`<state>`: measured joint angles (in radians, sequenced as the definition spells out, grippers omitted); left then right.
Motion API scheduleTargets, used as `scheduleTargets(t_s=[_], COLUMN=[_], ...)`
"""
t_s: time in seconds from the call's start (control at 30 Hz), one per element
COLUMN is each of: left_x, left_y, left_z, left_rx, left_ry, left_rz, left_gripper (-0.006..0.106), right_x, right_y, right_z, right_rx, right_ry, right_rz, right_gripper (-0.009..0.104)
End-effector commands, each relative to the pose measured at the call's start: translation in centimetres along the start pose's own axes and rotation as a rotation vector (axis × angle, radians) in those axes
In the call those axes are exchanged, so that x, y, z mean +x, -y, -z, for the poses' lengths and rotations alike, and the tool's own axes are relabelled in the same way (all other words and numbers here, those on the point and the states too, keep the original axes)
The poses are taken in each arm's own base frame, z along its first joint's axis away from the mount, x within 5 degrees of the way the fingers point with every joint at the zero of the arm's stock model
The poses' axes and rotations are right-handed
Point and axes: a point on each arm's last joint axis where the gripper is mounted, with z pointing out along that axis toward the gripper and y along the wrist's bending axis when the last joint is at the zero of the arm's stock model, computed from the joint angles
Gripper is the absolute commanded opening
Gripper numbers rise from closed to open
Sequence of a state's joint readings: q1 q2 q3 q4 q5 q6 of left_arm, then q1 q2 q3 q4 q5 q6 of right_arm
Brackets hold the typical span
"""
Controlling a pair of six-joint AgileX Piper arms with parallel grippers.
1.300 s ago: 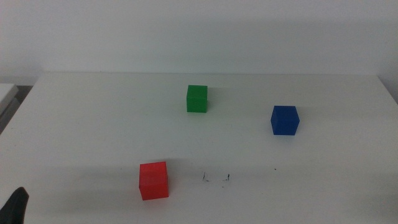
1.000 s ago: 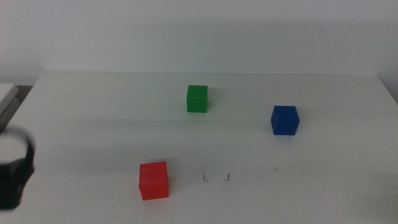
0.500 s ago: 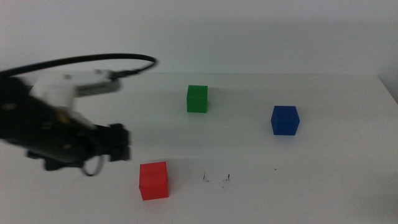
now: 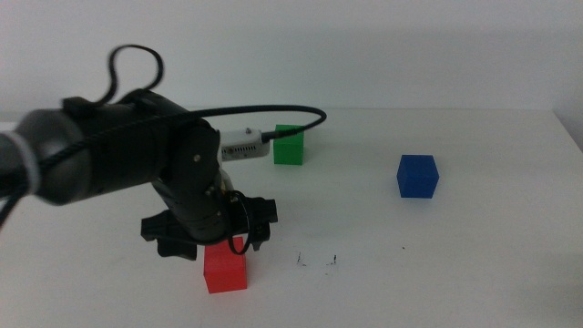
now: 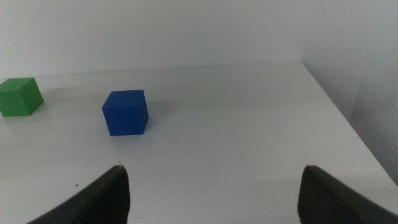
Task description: Stack red cubes first, then green, then blue cubes in a specific spot.
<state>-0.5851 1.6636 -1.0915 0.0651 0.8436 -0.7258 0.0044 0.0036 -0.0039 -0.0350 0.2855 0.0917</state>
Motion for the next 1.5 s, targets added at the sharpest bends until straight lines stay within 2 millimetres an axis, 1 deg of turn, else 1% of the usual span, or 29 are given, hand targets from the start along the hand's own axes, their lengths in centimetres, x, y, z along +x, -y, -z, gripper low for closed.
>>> scheduleTargets(t_s=[0.0,0.2,0.3,0.37,0.43,0.5,0.53,0.57,0.63,0.73,0.8,0.87,1.0,1.13,1.23,1.37,1.47], left_x=[-0.2,-0.4,-0.4,-0.3,-0.3,-0.5,-0.5,-0.6,-0.9,-1.4,-2.1,-2.5,-3.1,-3.4,-3.4,-3.4,-3.3], left_y=[0.3,0.5,0.4,0.4,0.4,0.7,1.1,1.6,3.4,6.2,8.0,9.3,10.9,11.5,11.6,11.8,11.8], left_z=[-0.7,-3.1,-4.2,-4.7,-4.8,-4.3,-3.9,-3.5,-2.4,-1.4,-1.5,-1.9,-3.4,-4.8,-5.5,-5.9,-5.9], left_rx=[-0.007,-0.042,-0.065,-0.075,-0.075,-0.062,-0.051,-0.043,-0.026,-0.02,-0.02,-0.022,0.01,0.032,0.033,0.047,0.048], left_ry=[-0.003,-0.027,-0.049,-0.06,-0.062,-0.048,-0.04,-0.035,-0.023,-0.025,-0.029,-0.043,-0.076,-0.061,-0.066,-0.07,-0.08], left_rz=[0.009,0.017,0.014,0.013,0.003,-0.003,-0.012,-0.024,-0.065,-0.106,-0.122,-0.13,-0.108,-0.116,-0.114,-0.114,-0.116], left_gripper=[0.094,0.093,0.085,0.074,0.057,0.04,0.031,0.026,0.014,0.004,0.001,0.0,0.0,0.0,0.0,0.001,0.006], right_x=[0.1,0.1,0.1,0.1,0.1,0.1,0.1,0.1,0.1,0.1,0.1,0.1,0.1,0.1,0.1,0.1,0.1], right_y=[0.0,0.0,0.0,0.0,0.0,0.0,0.0,0.0,0.0,0.0,0.0,0.0,0.0,0.0,0.0,0.0,0.0], right_z=[0.0,0.0,0.0,0.0,0.0,0.0,0.0,0.0,0.0,0.0,0.0,0.0,0.0,0.0,0.0,0.0,0.0], right_rx=[0.007,0.007,0.007,0.007,0.007,0.007,0.007,0.007,0.007,0.007,0.007,0.007,0.007,0.007,0.007,0.007,0.007], right_ry=[0.001,0.001,0.001,0.001,0.001,0.001,0.001,0.001,0.001,0.001,0.001,0.001,0.001,0.001,0.001,0.001,0.001], right_rz=[0.006,0.006,0.006,0.006,0.006,0.006,0.006,0.006,0.006,0.006,0.006,0.006,0.006,0.006,0.006,0.006,0.006], right_gripper=[0.093,0.093,0.093,0.093,0.093,0.093,0.093,0.093,0.093,0.093,0.093,0.093,0.093,0.093,0.093,0.093,0.093])
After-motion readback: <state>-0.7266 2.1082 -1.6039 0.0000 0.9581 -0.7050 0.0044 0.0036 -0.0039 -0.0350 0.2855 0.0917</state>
